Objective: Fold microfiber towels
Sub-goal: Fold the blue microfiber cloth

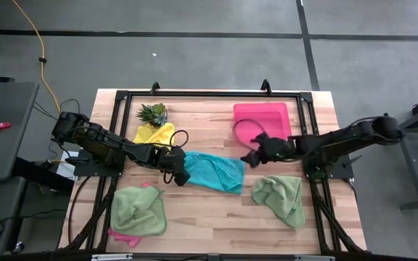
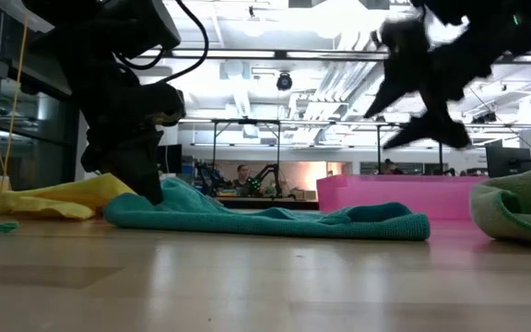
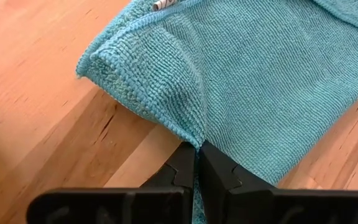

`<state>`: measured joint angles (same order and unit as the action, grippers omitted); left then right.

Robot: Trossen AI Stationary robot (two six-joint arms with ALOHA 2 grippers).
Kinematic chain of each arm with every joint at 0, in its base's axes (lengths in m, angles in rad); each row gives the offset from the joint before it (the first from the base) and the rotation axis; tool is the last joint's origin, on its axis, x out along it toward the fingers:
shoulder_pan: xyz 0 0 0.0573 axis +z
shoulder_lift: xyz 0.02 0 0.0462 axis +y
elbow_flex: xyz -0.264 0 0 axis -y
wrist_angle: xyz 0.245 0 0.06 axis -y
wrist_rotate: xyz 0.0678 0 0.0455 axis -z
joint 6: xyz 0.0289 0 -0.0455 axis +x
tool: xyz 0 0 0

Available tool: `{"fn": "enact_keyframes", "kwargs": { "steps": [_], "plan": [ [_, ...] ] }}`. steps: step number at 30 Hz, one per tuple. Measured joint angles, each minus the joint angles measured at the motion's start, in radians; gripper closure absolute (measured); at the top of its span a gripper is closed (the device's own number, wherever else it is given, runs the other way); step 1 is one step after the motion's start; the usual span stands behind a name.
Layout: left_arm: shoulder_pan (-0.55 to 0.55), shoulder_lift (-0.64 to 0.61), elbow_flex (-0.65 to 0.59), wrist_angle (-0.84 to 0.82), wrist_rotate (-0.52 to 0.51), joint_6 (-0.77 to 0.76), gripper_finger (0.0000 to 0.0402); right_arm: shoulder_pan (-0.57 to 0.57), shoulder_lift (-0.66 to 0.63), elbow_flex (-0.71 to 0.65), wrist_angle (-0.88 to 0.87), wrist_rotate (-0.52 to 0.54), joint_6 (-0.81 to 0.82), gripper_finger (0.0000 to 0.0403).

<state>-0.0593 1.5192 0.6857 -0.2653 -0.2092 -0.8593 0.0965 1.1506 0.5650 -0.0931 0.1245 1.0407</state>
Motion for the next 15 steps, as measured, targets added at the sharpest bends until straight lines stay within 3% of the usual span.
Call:
{"fn": "enact_keyframes", "kwargs": {
  "steps": [6,15],
  "plan": [
    [0.0,0.0,0.0,0.001,0.018,0.0,0.04,0.088,0.138,0.22,-0.214,-0.013,-0.518,0.0165],
    [0.0,0.0,0.0,-0.001,0.047,0.0,0.04,0.181,0.413,0.383,-0.224,-0.046,-1.02,0.0165]
  ]
}}
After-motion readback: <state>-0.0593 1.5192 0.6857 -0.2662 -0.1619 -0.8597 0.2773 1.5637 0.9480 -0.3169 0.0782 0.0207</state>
